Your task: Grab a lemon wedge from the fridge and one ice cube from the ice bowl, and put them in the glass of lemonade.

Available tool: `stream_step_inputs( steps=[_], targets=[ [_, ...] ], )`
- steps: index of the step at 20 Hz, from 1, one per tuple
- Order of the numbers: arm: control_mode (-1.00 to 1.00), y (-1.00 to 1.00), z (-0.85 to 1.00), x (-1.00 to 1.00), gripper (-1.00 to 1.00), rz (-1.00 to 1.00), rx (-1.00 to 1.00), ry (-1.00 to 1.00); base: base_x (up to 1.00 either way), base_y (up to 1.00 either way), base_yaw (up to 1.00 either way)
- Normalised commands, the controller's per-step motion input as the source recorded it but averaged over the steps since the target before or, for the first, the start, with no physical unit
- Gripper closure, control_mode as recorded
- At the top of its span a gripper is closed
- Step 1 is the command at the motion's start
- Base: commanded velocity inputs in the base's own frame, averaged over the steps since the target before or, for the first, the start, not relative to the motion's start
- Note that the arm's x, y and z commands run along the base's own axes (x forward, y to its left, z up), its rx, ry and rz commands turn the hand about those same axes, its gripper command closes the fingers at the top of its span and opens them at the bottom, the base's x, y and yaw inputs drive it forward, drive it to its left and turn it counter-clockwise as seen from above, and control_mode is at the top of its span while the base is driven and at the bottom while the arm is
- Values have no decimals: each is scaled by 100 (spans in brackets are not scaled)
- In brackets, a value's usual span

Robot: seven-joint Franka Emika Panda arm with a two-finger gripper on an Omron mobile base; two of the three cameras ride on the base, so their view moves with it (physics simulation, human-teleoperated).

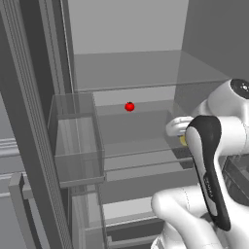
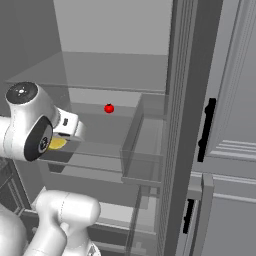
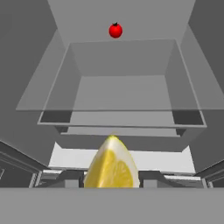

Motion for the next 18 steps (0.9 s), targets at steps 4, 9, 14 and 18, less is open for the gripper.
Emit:
stream_step_inputs(
  steps=[4,9,14,18],
  targets=[
    [-100,0,18,-57,100,0,0,0,0,0,0],
    [-100,0,0,-7,100,0,0,0,0,0,0],
    [100,0,0,-1,100,0,0,0,-10,0,0],
    [100,0,0,0,100,0,0,0,-97,0,-13]
  ],
)
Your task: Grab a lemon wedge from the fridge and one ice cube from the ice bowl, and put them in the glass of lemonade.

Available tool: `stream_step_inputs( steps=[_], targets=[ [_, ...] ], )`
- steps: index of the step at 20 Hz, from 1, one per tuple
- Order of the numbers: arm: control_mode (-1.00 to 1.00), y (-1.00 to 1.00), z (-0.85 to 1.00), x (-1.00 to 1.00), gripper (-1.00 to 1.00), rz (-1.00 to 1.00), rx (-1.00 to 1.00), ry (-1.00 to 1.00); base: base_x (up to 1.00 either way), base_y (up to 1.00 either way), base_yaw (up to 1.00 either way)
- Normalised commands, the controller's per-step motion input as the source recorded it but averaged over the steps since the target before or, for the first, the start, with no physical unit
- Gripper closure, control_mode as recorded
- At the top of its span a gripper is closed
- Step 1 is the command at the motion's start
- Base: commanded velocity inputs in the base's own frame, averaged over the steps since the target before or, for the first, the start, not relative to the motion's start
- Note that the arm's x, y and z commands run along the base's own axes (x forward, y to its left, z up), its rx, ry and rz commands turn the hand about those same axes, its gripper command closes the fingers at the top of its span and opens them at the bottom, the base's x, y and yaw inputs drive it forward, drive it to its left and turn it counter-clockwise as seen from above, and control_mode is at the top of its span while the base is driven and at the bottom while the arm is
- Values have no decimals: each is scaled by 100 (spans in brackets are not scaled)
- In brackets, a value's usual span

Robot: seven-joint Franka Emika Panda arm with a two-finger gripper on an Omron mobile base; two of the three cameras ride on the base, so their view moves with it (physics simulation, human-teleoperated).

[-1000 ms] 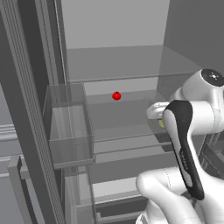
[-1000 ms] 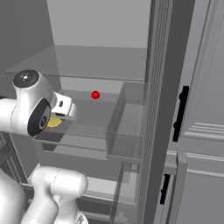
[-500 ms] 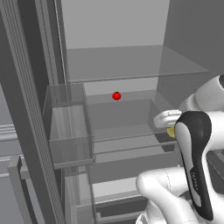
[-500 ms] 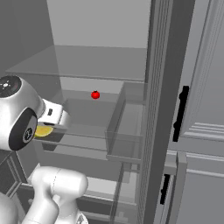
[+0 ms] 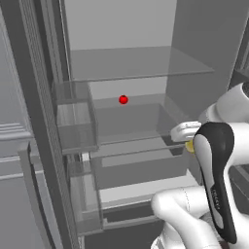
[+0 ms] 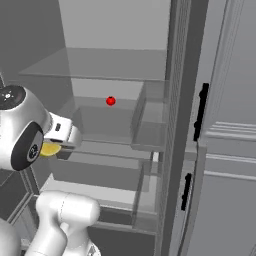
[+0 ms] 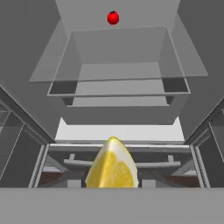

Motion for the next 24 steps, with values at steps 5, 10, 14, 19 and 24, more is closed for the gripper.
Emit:
stream_step_inputs(
  steps=[5,10,14,19,24],
  targets=[
    [100,0,0,0,100,0,0,0,-99,0,-18],
    [100,0,0,0,100,0,0,0,-68,-2,-31],
    [100,0,0,0,100,0,0,0,-57,-14,-50],
    [100,0,0,0,100,0,0,0,-87,-19,-51],
    [100,0,0,0,100,0,0,0,-78,-45,-51]
  ],
)
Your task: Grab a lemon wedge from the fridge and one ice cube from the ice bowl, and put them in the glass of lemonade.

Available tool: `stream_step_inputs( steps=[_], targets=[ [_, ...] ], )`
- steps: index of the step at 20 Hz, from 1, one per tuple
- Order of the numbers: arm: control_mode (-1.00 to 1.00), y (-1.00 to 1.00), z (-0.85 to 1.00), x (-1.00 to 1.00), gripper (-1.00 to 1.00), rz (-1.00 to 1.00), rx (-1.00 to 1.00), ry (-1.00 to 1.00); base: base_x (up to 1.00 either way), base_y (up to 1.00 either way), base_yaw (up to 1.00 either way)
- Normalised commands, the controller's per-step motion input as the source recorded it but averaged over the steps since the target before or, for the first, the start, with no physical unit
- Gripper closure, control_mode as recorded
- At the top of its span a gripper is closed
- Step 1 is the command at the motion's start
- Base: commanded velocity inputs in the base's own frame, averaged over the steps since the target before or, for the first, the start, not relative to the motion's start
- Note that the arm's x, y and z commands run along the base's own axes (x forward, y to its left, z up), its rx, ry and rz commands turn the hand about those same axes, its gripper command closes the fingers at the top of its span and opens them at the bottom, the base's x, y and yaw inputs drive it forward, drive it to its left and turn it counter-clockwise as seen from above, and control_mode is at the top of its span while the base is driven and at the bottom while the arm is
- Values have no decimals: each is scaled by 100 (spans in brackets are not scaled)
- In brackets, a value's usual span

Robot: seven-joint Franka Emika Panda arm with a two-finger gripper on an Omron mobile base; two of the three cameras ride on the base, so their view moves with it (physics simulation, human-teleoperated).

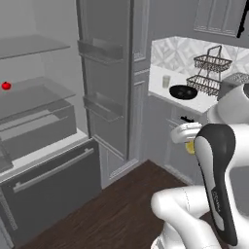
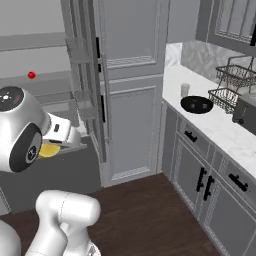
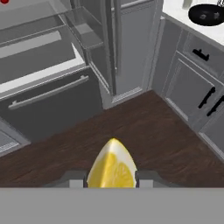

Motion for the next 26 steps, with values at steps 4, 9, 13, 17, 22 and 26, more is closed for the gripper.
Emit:
stream_step_inputs(
  steps=[4,9,13,17,22,26],
  targets=[
    [100,0,0,0,100,0,0,0,-42,-63,-46],
    [100,0,0,0,100,0,0,0,27,-71,-15],
    [100,0,0,0,100,0,0,0,86,-57,0],
    [100,0,0,0,100,0,0,0,100,-32,3],
    [100,0,0,0,100,0,0,0,100,-2,1],
    [100,0,0,0,100,0,0,0,91,21,0]
  ],
)
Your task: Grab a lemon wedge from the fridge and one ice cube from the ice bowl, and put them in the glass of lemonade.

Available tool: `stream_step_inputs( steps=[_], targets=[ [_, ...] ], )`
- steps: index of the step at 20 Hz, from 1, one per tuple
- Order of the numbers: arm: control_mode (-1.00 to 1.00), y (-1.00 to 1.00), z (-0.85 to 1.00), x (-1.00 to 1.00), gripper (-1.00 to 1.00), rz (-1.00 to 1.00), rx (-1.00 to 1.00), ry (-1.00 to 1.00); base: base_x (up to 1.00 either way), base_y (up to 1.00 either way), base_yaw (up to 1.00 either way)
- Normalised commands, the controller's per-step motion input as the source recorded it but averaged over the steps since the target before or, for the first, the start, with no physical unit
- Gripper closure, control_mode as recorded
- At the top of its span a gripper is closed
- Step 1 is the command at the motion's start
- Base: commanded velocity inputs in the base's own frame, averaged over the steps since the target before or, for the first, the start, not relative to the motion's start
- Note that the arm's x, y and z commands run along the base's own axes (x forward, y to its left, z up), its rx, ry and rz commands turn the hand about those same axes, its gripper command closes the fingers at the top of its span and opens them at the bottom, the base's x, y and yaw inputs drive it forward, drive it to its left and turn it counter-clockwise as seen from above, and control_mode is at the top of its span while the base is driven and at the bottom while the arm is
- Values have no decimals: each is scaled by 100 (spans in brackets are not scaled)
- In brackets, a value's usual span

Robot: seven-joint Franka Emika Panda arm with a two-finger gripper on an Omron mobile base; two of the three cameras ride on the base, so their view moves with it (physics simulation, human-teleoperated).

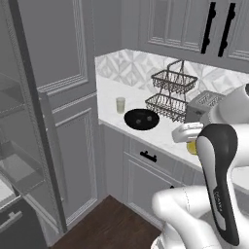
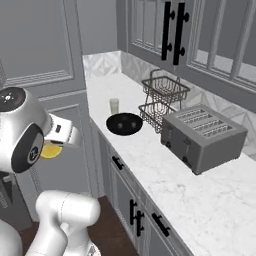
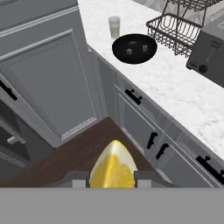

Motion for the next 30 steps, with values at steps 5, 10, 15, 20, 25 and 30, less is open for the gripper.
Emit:
stream_step_inputs(
  steps=[5,10,15,20,25,30],
  targets=[
    [100,0,0,0,100,0,0,0,74,11,0],
    [100,0,0,0,100,0,0,0,56,2,0],
    [100,0,0,0,100,0,0,0,66,0,0],
    [100,0,0,0,100,0,0,0,71,-6,0],
    [100,0,0,0,100,0,0,0,72,-11,0],
    [100,0,0,0,100,0,0,0,77,-2,0]
  ],
)
